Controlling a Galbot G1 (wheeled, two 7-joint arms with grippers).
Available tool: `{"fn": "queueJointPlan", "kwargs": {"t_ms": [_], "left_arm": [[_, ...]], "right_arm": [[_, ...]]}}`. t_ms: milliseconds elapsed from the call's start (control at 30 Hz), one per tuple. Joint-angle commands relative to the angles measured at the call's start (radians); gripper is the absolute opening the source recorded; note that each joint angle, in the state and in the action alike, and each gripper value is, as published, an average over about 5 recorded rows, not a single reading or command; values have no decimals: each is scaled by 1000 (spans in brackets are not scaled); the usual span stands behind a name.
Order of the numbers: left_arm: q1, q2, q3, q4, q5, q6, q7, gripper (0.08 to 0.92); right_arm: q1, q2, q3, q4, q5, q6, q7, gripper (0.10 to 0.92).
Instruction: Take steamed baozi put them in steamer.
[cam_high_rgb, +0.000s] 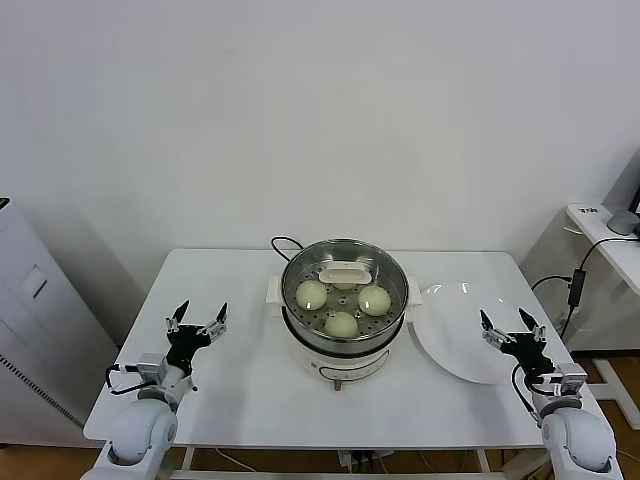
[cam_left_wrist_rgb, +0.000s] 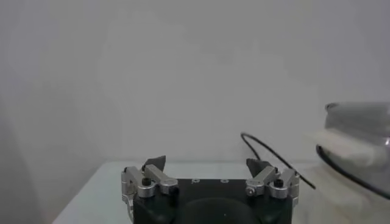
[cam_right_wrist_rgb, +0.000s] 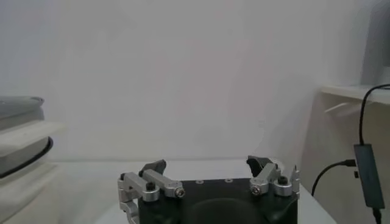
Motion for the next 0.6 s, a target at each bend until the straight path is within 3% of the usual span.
{"fn": "queueJointPlan", "kwargs": {"t_ms": [33,600], "left_arm": [[0,1,6,22,8,-5,-6,823],[-2,-1,4,15,8,12,-6,823]], "right_arm": [[-1,5,-1,0,-8,-4,3,823],[-1,6,7,-3,-37,-25,-12,823]]}}
